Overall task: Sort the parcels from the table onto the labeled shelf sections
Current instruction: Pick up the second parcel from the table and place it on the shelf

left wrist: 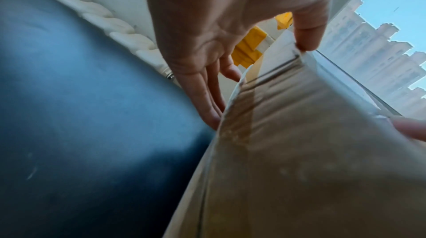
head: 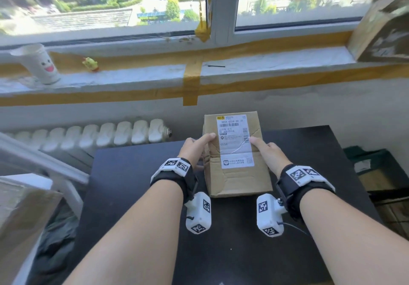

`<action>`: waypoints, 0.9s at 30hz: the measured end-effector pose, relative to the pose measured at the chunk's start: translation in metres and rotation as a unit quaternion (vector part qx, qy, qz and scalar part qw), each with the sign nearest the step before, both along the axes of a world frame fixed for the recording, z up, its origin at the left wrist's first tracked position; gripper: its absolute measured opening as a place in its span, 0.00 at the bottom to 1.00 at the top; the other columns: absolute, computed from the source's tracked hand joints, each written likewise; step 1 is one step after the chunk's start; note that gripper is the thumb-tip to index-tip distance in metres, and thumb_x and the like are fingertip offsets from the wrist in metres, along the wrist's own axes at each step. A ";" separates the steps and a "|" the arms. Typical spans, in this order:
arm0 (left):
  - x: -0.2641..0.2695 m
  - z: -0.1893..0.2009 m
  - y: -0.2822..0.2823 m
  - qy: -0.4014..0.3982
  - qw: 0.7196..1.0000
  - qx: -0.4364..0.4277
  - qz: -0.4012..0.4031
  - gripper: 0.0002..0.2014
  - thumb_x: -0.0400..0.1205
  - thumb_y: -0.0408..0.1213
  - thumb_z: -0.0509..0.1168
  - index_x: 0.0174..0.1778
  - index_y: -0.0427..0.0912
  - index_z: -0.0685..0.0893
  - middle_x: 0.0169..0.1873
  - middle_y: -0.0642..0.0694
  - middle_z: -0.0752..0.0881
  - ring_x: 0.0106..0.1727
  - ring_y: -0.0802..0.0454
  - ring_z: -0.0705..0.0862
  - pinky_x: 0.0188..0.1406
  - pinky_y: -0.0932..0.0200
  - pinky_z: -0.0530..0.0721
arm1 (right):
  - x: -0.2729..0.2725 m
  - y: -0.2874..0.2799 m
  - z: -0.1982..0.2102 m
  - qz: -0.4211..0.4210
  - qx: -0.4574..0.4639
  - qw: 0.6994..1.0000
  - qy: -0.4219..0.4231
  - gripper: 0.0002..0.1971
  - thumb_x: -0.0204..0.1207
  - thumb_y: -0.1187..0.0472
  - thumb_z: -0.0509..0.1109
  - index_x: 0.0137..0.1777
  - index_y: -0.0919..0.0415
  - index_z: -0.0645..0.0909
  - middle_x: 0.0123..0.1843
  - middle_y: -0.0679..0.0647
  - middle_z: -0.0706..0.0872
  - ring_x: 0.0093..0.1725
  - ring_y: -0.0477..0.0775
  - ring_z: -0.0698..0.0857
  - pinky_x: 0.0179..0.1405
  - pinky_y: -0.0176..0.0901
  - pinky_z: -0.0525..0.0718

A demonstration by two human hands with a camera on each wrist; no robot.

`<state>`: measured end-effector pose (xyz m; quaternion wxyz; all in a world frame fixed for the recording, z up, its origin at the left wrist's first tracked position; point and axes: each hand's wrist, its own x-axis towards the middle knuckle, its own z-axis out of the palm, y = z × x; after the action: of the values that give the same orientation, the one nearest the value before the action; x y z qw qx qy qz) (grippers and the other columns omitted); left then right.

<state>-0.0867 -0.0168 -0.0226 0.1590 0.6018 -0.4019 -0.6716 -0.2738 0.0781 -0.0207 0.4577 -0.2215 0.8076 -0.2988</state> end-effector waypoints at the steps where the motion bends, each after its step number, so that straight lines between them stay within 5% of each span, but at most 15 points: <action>1: 0.001 0.004 -0.001 0.002 1.000 -0.007 0.002 0.47 0.58 0.64 0.73 0.68 0.37 0.78 0.57 0.40 0.86 0.52 0.44 0.87 0.41 0.47 0.89 | 0.001 -0.001 0.005 -0.005 -0.007 1.000 -0.004 0.33 0.69 0.30 0.65 0.59 0.59 0.74 0.58 0.56 0.86 0.57 0.59 0.85 0.61 0.55 0.81; 5: 0.005 0.015 -0.007 0.012 1.000 -0.018 0.003 0.50 0.55 0.67 0.73 0.69 0.37 0.79 0.62 0.37 0.86 0.57 0.42 0.88 0.39 0.46 0.90 | 0.006 -0.007 0.021 -0.022 -0.028 0.999 -0.023 0.43 0.55 0.23 0.66 0.58 0.58 0.76 0.56 0.57 0.88 0.55 0.61 0.88 0.63 0.60 0.82; 7: 0.007 0.019 -0.009 0.023 1.000 -0.020 0.002 0.51 0.55 0.66 0.73 0.70 0.36 0.78 0.56 0.40 0.87 0.52 0.43 0.88 0.33 0.51 0.88 | 0.007 -0.010 0.025 -0.031 -0.033 0.998 -0.041 0.48 0.50 0.21 0.67 0.61 0.58 0.78 0.55 0.58 0.90 0.53 0.62 0.89 0.63 0.62 0.83; 11: 0.012 0.017 -0.014 0.041 0.999 -0.035 -0.003 0.46 0.55 0.67 0.72 0.62 0.35 0.81 0.45 0.41 0.82 0.43 0.45 0.83 0.33 0.54 0.87 | 0.013 -0.011 0.031 -0.038 -0.048 0.997 -0.050 0.47 0.49 0.22 0.68 0.59 0.60 0.80 0.53 0.60 0.91 0.52 0.64 0.90 0.63 0.63 0.84; 18: 0.020 0.021 -0.018 0.061 0.996 -0.065 -0.018 0.36 0.54 0.67 0.72 0.51 0.45 0.80 0.42 0.40 0.80 0.42 0.45 0.82 0.37 0.53 0.87 | 0.023 -0.010 0.034 -0.046 -0.075 0.994 -0.060 0.50 0.50 0.23 0.68 0.64 0.60 0.82 0.54 0.61 0.92 0.51 0.64 0.91 0.62 0.61 0.85; 21: 0.022 0.018 -0.025 0.058 0.996 -0.071 -0.009 0.46 0.53 0.69 0.73 0.56 0.34 0.81 0.45 0.41 0.82 0.44 0.45 0.85 0.42 0.50 0.89 | 0.028 -0.009 0.034 -0.075 -0.082 0.992 -0.066 0.47 0.53 0.25 0.66 0.66 0.58 0.81 0.55 0.62 0.91 0.53 0.66 0.90 0.64 0.64 0.83; 25: 0.028 0.005 -0.027 0.048 0.995 -0.083 -0.001 0.60 0.43 0.77 0.74 0.65 0.38 0.81 0.57 0.36 0.88 0.45 0.46 0.86 0.40 0.52 0.86 | 0.040 -0.004 0.025 -0.095 -0.085 0.990 -0.061 0.47 0.53 0.24 0.64 0.66 0.57 0.81 0.56 0.61 0.90 0.55 0.66 0.89 0.65 0.64 0.82; 27: 0.034 0.004 -0.023 0.056 0.994 -0.091 -0.023 0.60 0.46 0.77 0.73 0.68 0.38 0.79 0.51 0.41 0.87 0.48 0.45 0.86 0.38 0.55 0.86 | 0.047 0.001 0.023 -0.099 -0.082 0.990 -0.059 0.48 0.52 0.23 0.65 0.66 0.57 0.81 0.56 0.60 0.90 0.55 0.65 0.89 0.65 0.63 0.82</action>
<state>-0.0532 -0.0396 -0.0181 0.2197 0.5370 -0.4660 -0.6680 -0.2270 0.0788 0.0020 0.4526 -0.1591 0.7700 -0.4207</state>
